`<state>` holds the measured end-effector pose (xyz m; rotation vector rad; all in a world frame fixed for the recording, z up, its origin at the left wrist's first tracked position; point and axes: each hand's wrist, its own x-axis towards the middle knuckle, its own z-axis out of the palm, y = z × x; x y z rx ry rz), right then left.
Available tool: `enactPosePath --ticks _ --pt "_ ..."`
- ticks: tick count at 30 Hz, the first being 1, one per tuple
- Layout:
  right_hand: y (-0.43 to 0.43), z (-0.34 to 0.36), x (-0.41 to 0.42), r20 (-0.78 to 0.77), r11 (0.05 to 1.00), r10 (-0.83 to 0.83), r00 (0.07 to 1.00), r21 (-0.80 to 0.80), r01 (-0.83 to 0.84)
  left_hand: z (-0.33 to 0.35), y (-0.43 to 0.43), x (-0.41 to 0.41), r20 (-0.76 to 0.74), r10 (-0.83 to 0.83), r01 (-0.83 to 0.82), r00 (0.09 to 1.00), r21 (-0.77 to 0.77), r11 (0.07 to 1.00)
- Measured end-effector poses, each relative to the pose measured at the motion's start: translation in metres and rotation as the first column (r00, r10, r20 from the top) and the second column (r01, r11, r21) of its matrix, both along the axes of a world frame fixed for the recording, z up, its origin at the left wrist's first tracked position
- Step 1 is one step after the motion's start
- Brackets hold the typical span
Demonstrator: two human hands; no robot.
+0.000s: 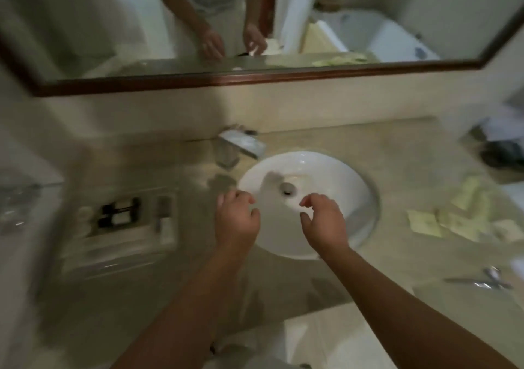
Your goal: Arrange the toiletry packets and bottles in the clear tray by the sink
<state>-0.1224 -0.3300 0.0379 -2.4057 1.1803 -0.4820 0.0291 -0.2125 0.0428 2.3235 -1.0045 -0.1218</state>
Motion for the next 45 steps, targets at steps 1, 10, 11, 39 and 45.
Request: enactPosePath --ticks 1,10,11,39,45 --pt "-0.015 0.001 -0.034 -0.014 0.998 -0.057 0.998 0.005 0.057 0.002 -0.022 -0.031 -0.025 -0.054 0.053 0.998 -0.017 0.998" --pt "-0.114 0.010 -0.261 -0.047 0.890 -0.448 0.893 0.071 0.450 0.005 -0.171 -0.231 -0.174 -0.489 0.503 0.855 0.045 0.863" --pt "-0.123 0.007 -0.274 -0.053 0.877 -0.471 0.881 0.082 0.473 0.003 -0.185 -0.243 -0.181 -0.514 0.530 0.838 0.055 0.846" --pt "-0.333 -0.066 -0.324 -0.349 0.987 0.138 0.927 0.132 -0.097 -0.056 -0.349 -0.316 -0.152 -0.233 0.277 0.961 0.562 0.779" --pt "-0.335 -0.055 -0.306 -0.338 0.945 0.299 0.892 0.232 -0.229 -0.048 -0.332 -0.313 -0.120 -0.089 0.146 0.989 0.661 0.736"
